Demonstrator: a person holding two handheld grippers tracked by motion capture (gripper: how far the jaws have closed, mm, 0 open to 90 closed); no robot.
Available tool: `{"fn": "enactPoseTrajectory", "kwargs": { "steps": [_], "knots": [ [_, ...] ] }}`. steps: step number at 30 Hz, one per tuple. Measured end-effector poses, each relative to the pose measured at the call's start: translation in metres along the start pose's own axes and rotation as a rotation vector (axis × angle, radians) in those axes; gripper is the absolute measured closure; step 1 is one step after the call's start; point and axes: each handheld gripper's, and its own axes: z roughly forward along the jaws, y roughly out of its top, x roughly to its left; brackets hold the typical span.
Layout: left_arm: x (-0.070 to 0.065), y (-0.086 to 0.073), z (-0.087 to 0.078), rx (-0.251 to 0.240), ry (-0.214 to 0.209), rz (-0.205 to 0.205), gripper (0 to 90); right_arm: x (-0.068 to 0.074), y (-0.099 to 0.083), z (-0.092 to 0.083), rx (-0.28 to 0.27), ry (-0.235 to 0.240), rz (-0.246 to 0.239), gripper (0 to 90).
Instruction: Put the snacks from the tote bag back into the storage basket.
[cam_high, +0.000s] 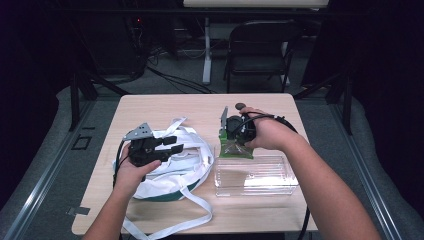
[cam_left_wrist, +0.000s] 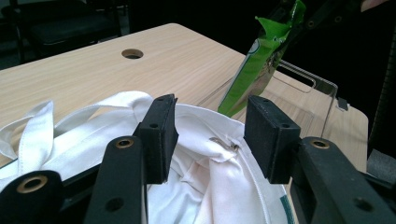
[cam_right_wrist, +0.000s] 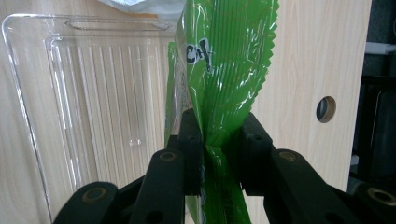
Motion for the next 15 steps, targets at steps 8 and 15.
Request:
{"fn": "enactPoseTrajectory", "kwargs": {
  "steps": [8, 15],
  "knots": [
    [0.001, -0.001, 0.001, -0.001, 0.002, -0.005, 53.6, 0.001, 0.002, 0.012, 0.008, -0.004, -0.008, 74.2],
    [0.001, -0.001, 0.0, 0.004, 0.007, -0.006, 53.6, 0.002, 0.003, 0.024, 0.006, 0.002, -0.011, 74.3]
  ]
}}
